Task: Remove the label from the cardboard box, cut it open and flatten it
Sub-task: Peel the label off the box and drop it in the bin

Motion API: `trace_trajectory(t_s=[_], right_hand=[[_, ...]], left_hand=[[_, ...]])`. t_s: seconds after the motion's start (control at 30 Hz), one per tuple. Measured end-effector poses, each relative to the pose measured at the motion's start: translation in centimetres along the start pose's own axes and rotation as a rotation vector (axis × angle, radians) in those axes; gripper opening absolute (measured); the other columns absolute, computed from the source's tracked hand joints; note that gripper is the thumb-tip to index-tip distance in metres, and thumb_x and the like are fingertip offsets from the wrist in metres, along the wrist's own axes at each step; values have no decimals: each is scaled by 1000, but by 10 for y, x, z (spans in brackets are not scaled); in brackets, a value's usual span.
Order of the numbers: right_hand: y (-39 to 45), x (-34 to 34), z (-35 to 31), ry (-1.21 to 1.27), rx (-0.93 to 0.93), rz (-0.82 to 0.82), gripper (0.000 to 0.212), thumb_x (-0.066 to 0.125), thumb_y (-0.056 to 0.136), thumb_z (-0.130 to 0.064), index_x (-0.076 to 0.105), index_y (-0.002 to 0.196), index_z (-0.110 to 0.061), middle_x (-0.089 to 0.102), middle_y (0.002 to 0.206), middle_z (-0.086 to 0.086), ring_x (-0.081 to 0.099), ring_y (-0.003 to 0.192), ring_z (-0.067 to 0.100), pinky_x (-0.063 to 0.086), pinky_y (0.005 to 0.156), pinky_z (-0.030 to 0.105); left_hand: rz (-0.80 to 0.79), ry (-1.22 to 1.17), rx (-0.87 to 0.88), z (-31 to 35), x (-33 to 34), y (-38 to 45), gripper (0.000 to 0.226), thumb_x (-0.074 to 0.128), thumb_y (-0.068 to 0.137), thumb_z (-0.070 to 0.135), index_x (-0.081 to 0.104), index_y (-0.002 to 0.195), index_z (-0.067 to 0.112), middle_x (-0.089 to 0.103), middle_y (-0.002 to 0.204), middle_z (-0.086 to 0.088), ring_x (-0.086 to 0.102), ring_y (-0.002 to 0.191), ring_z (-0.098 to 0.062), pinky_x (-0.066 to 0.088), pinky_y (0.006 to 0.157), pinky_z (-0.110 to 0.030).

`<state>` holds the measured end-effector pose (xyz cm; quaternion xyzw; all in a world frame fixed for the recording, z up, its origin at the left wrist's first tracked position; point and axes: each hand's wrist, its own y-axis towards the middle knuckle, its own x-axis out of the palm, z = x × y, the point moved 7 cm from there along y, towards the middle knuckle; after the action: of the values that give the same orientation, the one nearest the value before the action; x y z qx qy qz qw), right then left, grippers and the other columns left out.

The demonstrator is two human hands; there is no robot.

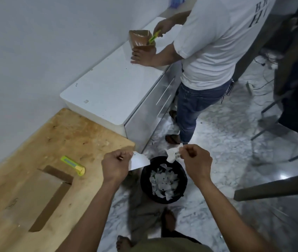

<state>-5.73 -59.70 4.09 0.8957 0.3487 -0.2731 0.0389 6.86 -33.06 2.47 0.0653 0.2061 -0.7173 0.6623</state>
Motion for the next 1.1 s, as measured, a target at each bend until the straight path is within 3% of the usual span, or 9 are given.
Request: trace_trajectory(t_s=[0.13, 0.23, 0.3, 0.37, 0.5, 0.63, 0.77, 1.03, 1.1], right_hand=[[29, 2, 41, -72, 45, -37, 17, 70, 87, -33, 70, 74, -22, 70, 67, -8, 66, 69, 10, 46, 71, 20], [49, 11, 71, -142, 49, -71, 21, 68, 89, -28, 70, 75, -14, 69, 67, -2, 63, 64, 13, 38, 66, 8], [62, 22, 94, -177, 69, -82, 18, 67, 90, -23, 71, 77, -11, 71, 71, 2, 63, 66, 16, 45, 70, 15], [75, 34, 118, -196, 105, -97, 14, 66, 89, -19, 71, 78, -11, 72, 74, 4, 62, 67, 16, 50, 72, 27], [100, 63, 168, -233, 184, -142, 10, 66, 88, -14, 72, 83, -9, 72, 78, 6, 60, 68, 15, 46, 69, 21], [118, 102, 220, -289, 271, -251, 12, 64, 89, -17, 72, 89, -8, 72, 82, 10, 66, 77, 24, 50, 72, 26], [126, 135, 260, -290, 324, -335, 24, 70, 86, -23, 67, 98, -3, 71, 93, 12, 64, 85, 24, 51, 81, 32], [136, 133, 254, -279, 358, -323, 24, 68, 89, -28, 67, 105, -10, 72, 96, 9, 67, 93, 27, 53, 90, 43], [136, 122, 230, -250, 356, -321, 23, 67, 89, -27, 68, 107, -12, 73, 95, 7, 67, 90, 22, 54, 91, 41]], left_hand=[[-6, 60, -63, -8, 56, 0, 5, 78, 80, 16, 75, 76, 15, 72, 74, 3, 61, 66, -2, 43, 62, -7], [-37, 100, -103, -25, 100, 7, 17, 78, 80, 13, 71, 67, 21, 71, 72, 4, 64, 70, -6, 51, 73, -21], [-33, 132, -148, -43, 126, 15, 23, 79, 79, 15, 68, 63, 28, 71, 73, 3, 67, 76, -14, 52, 76, -27], [-29, 160, -202, -63, 149, 23, 9, 77, 79, 18, 75, 71, 22, 73, 79, 1, 67, 78, -17, 53, 76, -30], [-33, 237, -314, -108, 191, 38, 3, 74, 81, 21, 76, 80, 22, 71, 78, -1, 64, 78, -19, 53, 75, -32], [-73, 231, -400, -163, 227, 54, 3, 78, 78, 21, 76, 79, 22, 73, 75, 0, 68, 75, -16, 55, 76, -29], [-139, 199, -497, -211, 249, 66, 12, 81, 75, 14, 75, 85, 13, 73, 83, -10, 70, 83, -25, 57, 86, -40], [-153, 223, -512, -201, 234, 68, 11, 78, 72, 27, 73, 80, 21, 75, 93, -9, 68, 95, -25, 52, 96, -40], [-147, 229, -478, -172, 220, 66, 17, 76, 77, 25, 75, 91, 15, 74, 95, -9, 68, 94, -24, 53, 92, -36]])
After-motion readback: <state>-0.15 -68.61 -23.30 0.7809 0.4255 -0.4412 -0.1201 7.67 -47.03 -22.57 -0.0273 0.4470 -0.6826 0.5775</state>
